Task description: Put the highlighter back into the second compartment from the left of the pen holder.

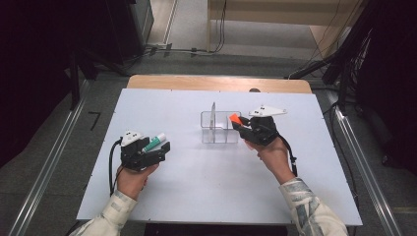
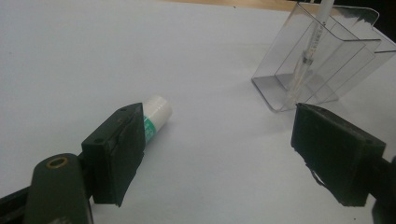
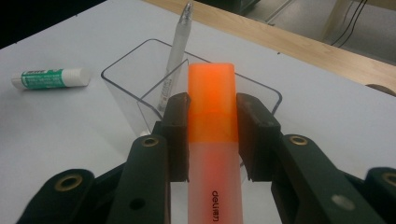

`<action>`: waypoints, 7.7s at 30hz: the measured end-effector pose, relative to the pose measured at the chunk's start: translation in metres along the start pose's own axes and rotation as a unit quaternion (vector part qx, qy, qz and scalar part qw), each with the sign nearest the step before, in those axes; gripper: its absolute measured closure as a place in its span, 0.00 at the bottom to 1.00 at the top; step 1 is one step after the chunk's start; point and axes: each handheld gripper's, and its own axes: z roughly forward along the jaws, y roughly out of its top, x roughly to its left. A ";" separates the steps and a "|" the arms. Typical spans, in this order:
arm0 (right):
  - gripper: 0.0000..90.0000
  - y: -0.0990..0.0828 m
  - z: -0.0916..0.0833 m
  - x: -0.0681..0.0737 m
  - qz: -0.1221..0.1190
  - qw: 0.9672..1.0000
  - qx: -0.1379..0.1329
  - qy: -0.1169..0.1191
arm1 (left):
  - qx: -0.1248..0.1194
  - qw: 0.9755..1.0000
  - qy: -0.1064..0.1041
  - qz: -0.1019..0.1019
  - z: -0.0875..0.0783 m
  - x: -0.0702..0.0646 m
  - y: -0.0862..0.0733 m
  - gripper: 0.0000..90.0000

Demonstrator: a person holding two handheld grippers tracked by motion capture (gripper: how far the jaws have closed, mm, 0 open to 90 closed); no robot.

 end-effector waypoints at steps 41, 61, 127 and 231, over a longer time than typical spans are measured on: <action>0.72 0.048 0.052 0.003 0.035 0.999 0.006 -0.027 | -0.004 1.000 -0.004 -0.003 -0.001 0.003 0.001 0.20; 0.72 0.058 0.062 0.000 0.041 0.998 0.011 -0.037 | -0.005 1.000 -0.005 -0.004 -0.001 0.003 0.002 0.20; 0.72 0.074 0.089 0.009 0.080 0.996 0.016 -0.024 | -0.005 1.000 -0.008 -0.004 -0.002 0.003 0.002 0.20; 0.34 -0.021 -0.010 -0.017 0.037 0.999 0.025 -0.006 | -0.003 0.999 0.049 -0.015 -0.009 0.044 -0.001 0.20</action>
